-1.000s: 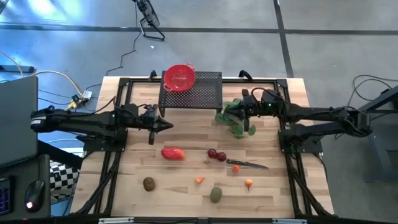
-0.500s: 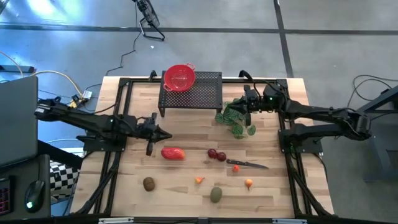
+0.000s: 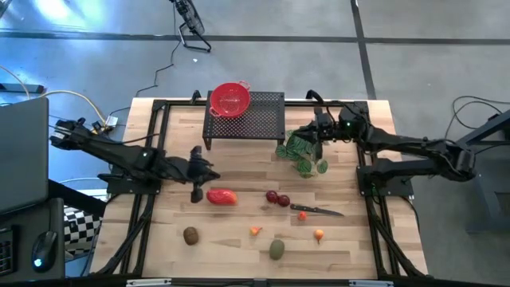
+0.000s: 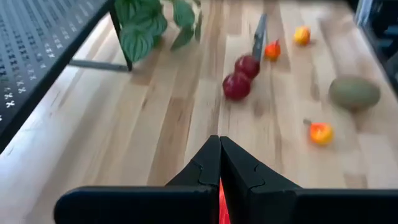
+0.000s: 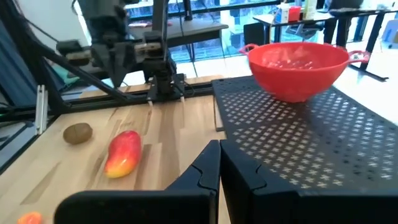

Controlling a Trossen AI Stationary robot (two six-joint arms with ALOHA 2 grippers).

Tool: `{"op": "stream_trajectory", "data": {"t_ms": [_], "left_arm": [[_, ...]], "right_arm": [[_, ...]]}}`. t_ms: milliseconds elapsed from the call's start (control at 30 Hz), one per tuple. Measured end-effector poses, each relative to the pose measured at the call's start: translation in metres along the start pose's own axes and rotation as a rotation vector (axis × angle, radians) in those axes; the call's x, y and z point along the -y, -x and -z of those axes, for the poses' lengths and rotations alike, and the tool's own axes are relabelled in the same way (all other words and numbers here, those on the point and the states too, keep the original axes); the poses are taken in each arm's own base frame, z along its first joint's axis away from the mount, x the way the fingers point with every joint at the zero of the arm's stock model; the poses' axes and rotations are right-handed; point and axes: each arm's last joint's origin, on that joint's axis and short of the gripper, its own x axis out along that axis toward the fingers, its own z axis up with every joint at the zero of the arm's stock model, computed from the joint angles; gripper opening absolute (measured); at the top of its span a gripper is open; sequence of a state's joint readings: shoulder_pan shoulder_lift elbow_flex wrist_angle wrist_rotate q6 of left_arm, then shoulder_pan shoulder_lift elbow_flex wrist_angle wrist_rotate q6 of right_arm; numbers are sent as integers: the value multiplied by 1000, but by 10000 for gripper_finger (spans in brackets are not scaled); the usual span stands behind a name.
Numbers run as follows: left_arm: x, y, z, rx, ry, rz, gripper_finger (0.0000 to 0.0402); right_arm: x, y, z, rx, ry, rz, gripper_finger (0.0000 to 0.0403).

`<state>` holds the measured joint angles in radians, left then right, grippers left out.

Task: Pick & Place Fruit
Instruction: Put the red mango in the red strainer bowl on the shelf

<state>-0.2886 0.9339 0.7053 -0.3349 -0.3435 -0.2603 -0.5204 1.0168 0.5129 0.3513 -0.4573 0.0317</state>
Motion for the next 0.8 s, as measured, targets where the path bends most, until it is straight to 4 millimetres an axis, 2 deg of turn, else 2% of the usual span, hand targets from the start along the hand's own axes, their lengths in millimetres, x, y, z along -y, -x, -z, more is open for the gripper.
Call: {"op": "stream_trajectory", "data": {"t_ms": [300, 800], "left_arm": [[5, -10, -5, -74, -48, -27, 0], [5, -10, -5, -72, -47, -27, 0]], "right_arm": [[16, 11, 1, 13, -33, -1, 3], [10, 18, 39, 69, -102, -10, 3]]}}
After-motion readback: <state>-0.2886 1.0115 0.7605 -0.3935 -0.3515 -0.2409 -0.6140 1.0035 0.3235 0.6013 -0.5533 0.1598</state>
